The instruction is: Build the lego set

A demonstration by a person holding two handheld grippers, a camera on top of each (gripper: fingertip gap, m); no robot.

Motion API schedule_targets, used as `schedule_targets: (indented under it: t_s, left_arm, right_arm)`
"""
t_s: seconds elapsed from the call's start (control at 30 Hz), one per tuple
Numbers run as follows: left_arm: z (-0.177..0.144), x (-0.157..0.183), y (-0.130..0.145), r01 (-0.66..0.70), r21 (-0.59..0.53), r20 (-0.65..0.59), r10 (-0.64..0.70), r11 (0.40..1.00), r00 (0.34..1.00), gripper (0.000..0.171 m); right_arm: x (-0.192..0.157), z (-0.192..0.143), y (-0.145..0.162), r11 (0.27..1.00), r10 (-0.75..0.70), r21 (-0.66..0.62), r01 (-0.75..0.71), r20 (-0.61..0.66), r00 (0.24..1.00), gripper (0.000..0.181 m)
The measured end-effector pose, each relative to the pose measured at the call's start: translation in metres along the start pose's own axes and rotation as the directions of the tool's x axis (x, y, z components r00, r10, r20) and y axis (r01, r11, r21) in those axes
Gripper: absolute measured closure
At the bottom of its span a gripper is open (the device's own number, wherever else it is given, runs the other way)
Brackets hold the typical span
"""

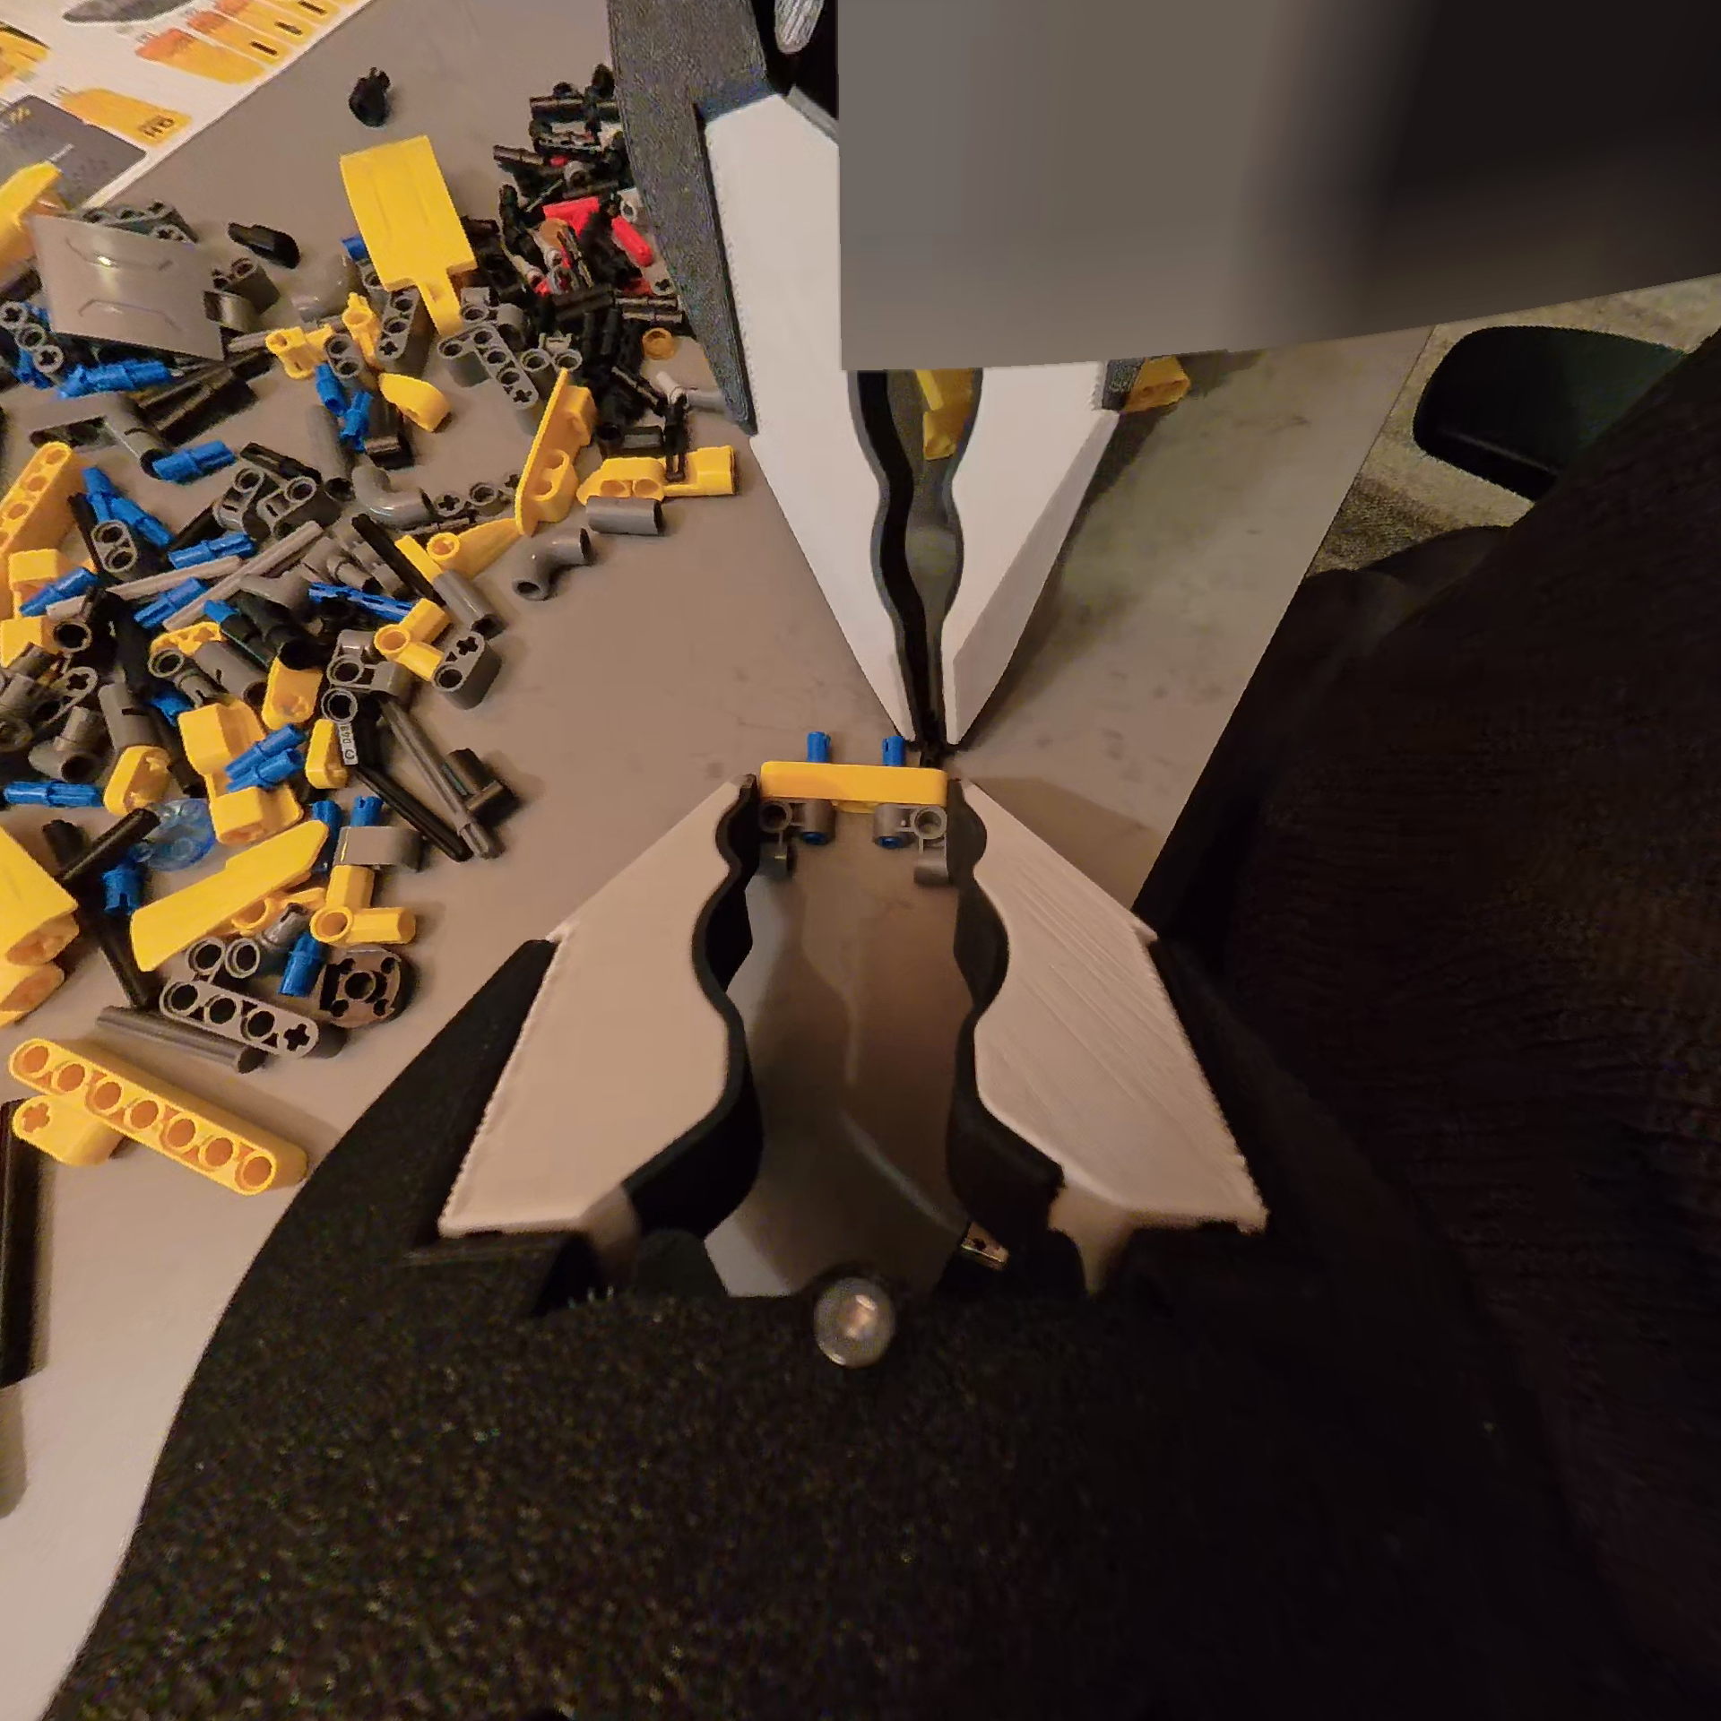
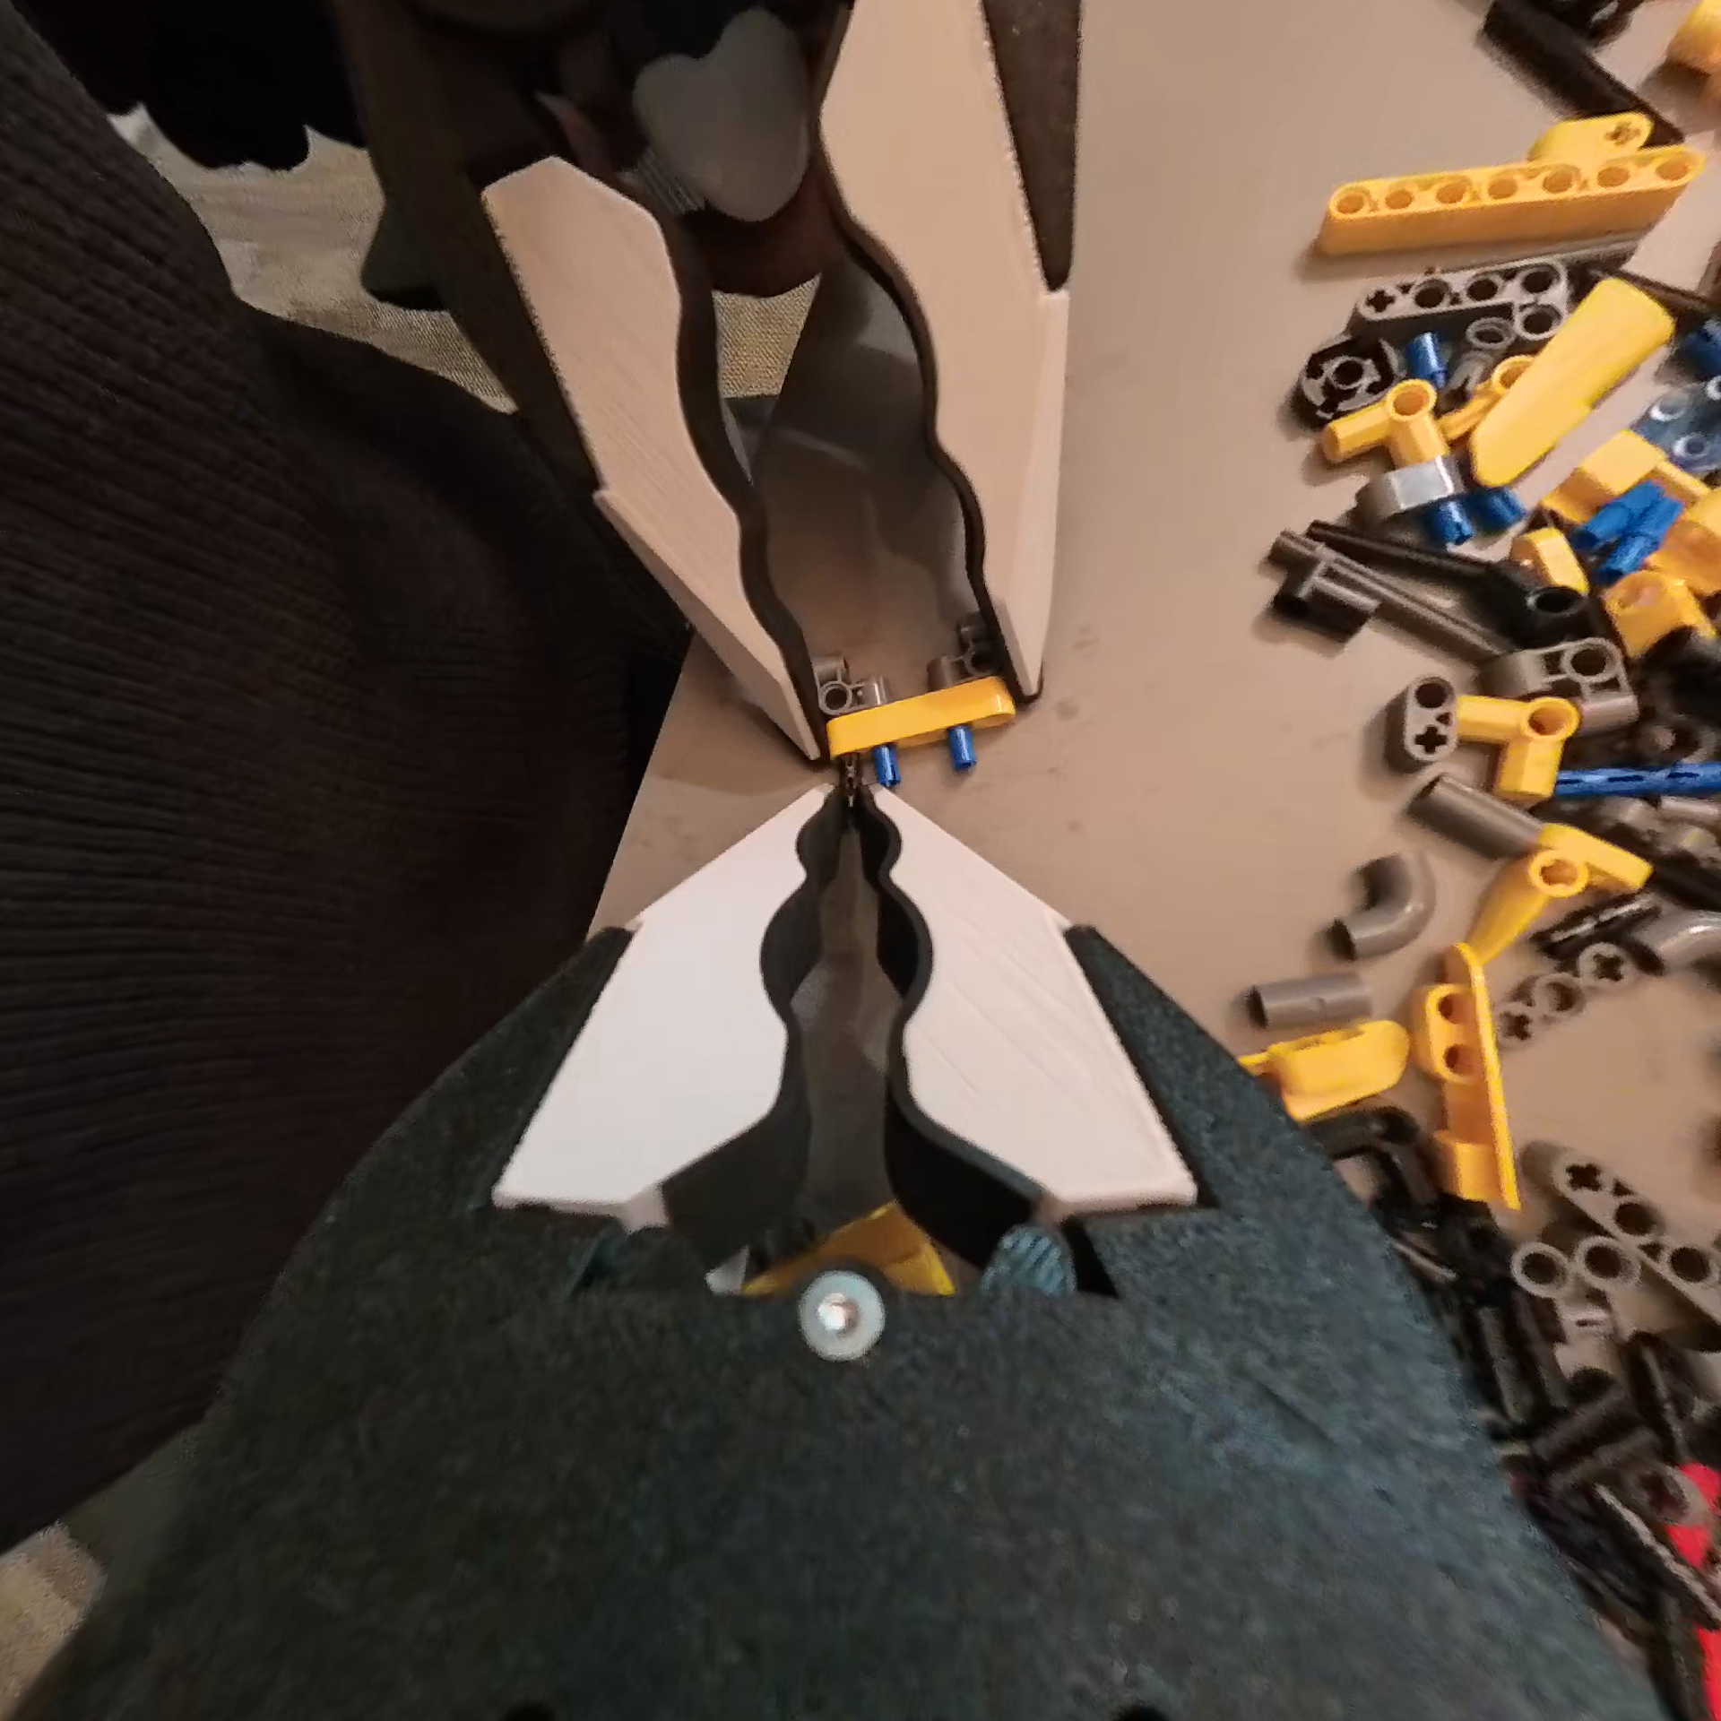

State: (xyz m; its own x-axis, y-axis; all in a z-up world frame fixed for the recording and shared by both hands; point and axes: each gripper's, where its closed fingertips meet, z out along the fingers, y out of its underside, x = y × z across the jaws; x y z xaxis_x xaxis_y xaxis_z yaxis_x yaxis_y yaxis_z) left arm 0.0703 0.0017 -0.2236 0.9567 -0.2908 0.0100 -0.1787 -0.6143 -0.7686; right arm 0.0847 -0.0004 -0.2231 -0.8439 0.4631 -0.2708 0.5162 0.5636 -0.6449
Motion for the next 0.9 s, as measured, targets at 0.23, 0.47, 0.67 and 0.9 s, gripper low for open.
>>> schedule_targets:
  t_s: [0.23,0.47,0.67,0.9]
  left_arm:
    - [0.0002,-0.0001,-0.0003,0.007,0.0,-0.005,-0.007,1.0,1.0,0.132]
    - [0.0004,-0.0002,-0.0004,0.012,0.001,-0.008,-0.012,1.0,1.0,0.132]
    - [0.0004,-0.0004,-0.0003,0.014,-0.003,-0.009,-0.014,1.0,1.0,0.132]
    - [0.0008,-0.0011,-0.0006,0.013,-0.006,0.006,-0.013,1.0,1.0,0.132]
  right_arm:
    - [0.0,0.0006,0.0003,0.974,-0.218,-0.067,0.215,-0.054,0.974,0.18]
    - [-0.0005,0.0009,-0.0003,0.874,-0.485,-0.083,0.478,-0.109,0.868,0.18]
    - [-0.0002,0.0015,-0.0009,0.885,-0.464,-0.103,0.454,-0.111,0.879,0.18]
    - [-0.0007,0.0018,-0.0024,0.98,-0.2,-0.003,0.2,-0.007,0.98,0.18]
